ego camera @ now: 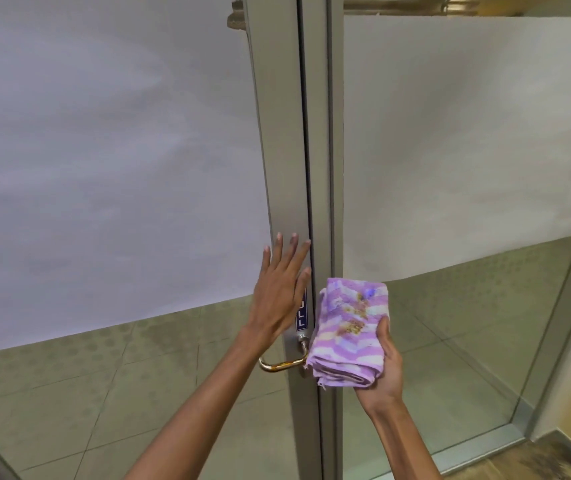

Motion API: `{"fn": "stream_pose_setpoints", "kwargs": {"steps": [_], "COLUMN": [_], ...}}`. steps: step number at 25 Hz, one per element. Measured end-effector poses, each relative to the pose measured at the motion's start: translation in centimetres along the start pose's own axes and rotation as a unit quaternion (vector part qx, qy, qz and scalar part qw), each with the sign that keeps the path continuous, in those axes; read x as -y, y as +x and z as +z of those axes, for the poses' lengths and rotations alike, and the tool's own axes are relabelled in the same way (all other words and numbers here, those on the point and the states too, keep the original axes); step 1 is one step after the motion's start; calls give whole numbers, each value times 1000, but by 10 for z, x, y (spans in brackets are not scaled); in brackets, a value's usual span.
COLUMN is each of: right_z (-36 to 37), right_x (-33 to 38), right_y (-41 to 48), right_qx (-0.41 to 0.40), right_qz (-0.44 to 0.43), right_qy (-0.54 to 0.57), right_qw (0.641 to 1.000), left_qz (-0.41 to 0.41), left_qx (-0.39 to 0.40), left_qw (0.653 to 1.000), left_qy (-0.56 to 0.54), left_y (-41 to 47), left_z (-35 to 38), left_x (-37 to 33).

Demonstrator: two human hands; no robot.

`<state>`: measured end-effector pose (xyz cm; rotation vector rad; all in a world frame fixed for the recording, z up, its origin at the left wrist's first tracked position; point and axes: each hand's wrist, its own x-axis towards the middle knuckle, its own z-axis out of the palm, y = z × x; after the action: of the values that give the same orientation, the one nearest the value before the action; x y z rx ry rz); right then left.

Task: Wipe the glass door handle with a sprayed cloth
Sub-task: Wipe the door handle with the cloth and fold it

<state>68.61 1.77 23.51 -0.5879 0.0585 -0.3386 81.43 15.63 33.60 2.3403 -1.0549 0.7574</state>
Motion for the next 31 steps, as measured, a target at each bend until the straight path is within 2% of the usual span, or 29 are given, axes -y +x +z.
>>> {"fn": "stream_pose_setpoints", "kwargs": {"steps": [2,6,13,18,24,31], "right_z": [1,-3,0,4,12,27], "right_x": [0,0,-9,-19,-47,-88], "right_y": [7,18,27,38,60,91], "right_qx": [-10,-25,-68,-93,-160,-103], "right_qz": [2,-9,-31,-78,-147,-212], "right_qy": [-23,-33,-38,-108,-308,-465], "right_qw": [1000,999,996,987,926,854], "left_qz": [56,116,185,197,222,255], "left_qx": [-14,-36,-91,-109,-131,-144], "left_qw": [991,971,948,938,923,904], "left_qy": [122,208,243,262,286,313], "left_y": [18,44,76,84,88,91], "left_z": [10,24,29,27,35,43], "left_x": [20,55,88,110,123,131]}}
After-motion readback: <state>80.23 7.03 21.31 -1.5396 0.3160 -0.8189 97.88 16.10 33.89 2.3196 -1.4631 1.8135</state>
